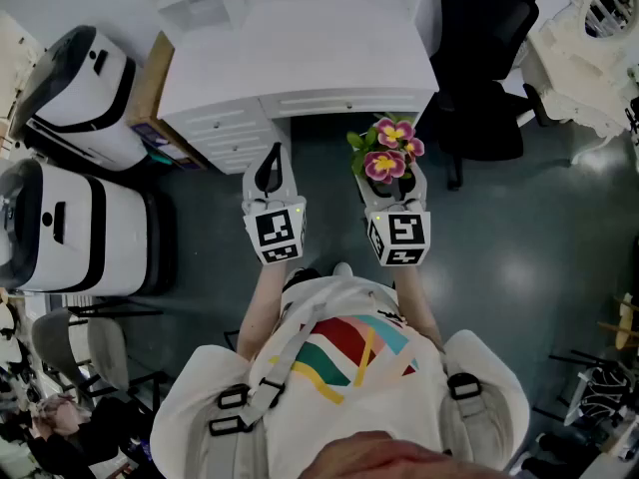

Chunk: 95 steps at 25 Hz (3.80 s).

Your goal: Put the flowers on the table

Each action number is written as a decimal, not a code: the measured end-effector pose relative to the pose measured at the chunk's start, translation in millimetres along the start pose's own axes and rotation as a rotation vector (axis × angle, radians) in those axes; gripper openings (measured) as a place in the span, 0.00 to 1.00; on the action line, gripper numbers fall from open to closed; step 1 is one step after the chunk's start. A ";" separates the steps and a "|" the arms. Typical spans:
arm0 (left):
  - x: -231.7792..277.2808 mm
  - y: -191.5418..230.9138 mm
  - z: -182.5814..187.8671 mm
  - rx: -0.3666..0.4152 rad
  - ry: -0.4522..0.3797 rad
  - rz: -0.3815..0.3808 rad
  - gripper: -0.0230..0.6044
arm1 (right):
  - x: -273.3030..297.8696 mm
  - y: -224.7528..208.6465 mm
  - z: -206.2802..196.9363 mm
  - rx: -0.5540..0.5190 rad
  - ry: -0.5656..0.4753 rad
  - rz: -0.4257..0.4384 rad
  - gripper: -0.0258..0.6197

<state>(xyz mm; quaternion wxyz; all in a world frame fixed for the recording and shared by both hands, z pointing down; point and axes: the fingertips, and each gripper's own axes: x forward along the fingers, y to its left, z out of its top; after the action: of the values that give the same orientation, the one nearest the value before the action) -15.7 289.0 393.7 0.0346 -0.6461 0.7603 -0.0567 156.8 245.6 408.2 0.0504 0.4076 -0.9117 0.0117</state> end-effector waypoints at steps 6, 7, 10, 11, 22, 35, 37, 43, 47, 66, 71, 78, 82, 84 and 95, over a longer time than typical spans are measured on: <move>-7.1 -5.5 2.7 -0.053 -0.006 -0.020 0.04 | -7.6 -1.7 -1.1 0.008 0.009 0.004 0.54; -6.4 -6.3 4.7 -0.058 -0.012 -0.022 0.04 | -7.5 -3.1 -0.1 0.006 0.006 0.005 0.54; -5.7 -9.5 5.0 -0.055 -0.018 -0.023 0.04 | -8.2 -6.0 -1.3 0.004 0.002 0.005 0.54; -6.1 -10.2 3.9 -0.053 -0.016 -0.024 0.04 | -8.4 -6.1 -1.6 0.005 -0.001 0.005 0.54; -13.4 -3.4 0.8 -0.049 -0.006 -0.001 0.04 | -8.2 -7.3 -0.2 0.017 -0.018 -0.001 0.54; 8.0 21.8 -2.2 -0.078 -0.038 0.044 0.04 | 20.6 -12.8 6.6 -0.009 -0.042 0.010 0.54; 25.4 28.2 -3.9 -0.085 -0.044 0.043 0.04 | 32.5 -21.0 10.8 -0.022 -0.052 -0.002 0.54; 84.9 50.1 -5.8 -0.082 -0.050 0.044 0.04 | 81.4 -48.8 8.4 -0.022 -0.052 -0.038 0.54; 131.3 59.9 -14.6 -0.097 -0.028 0.028 0.04 | 127.7 -63.0 0.0 -0.004 -0.018 -0.043 0.54; 378.0 147.0 3.5 -0.118 -0.074 -0.076 0.04 | 396.3 -83.9 38.5 0.001 0.026 -0.015 0.54; 426.1 169.1 0.6 -0.116 -0.075 -0.090 0.04 | 447.0 -87.7 43.6 0.005 0.038 -0.021 0.54; 467.2 176.2 -10.5 -0.123 -0.059 -0.102 0.04 | 487.5 -97.4 40.5 0.017 0.059 -0.030 0.54; 485.5 174.4 -4.8 -0.146 -0.077 -0.102 0.04 | 500.5 -108.8 38.0 0.024 0.067 -0.035 0.54; 494.7 172.1 -1.7 -0.154 -0.087 -0.095 0.04 | 507.8 -115.8 38.0 0.025 0.064 -0.029 0.54; 544.3 149.9 12.9 -0.156 -0.118 -0.072 0.04 | 539.3 -152.1 41.1 0.019 0.048 0.003 0.54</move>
<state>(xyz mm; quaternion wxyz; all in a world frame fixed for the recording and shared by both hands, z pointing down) -249.3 -224.7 372.5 0.0269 -0.6760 0.7353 0.0398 -90.7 -258.6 419.1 0.0683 0.4061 -0.9108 0.0301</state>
